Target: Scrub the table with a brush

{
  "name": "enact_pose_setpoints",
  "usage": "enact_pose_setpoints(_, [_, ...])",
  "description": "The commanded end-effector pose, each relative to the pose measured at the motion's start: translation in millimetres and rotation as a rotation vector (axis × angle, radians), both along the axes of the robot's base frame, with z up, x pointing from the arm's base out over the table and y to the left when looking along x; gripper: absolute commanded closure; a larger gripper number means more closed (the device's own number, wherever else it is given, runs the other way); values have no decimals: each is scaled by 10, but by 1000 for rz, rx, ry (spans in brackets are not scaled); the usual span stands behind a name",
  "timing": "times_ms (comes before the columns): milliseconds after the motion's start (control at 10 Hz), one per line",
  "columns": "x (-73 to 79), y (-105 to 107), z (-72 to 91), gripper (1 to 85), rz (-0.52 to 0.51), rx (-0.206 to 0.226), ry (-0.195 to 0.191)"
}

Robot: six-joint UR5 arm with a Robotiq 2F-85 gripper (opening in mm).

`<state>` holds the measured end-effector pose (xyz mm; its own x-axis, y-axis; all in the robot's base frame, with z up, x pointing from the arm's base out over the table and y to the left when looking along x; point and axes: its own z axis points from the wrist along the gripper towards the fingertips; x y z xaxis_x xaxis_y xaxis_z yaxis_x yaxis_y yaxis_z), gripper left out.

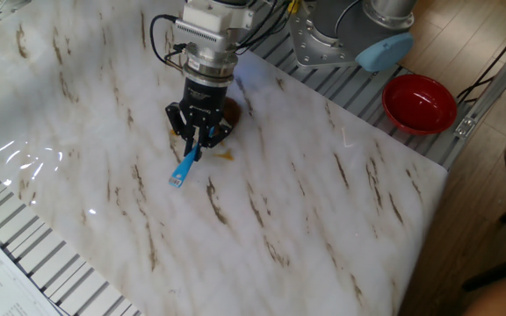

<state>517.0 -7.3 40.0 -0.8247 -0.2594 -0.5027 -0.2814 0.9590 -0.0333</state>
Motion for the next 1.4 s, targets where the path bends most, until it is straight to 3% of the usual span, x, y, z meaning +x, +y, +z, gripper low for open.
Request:
enact_pose_setpoints(0, [0,-59,-95,847,11,18,-29])
enact_pose_setpoints(1300, [-49,-326,-90,847,77,-22,-58])
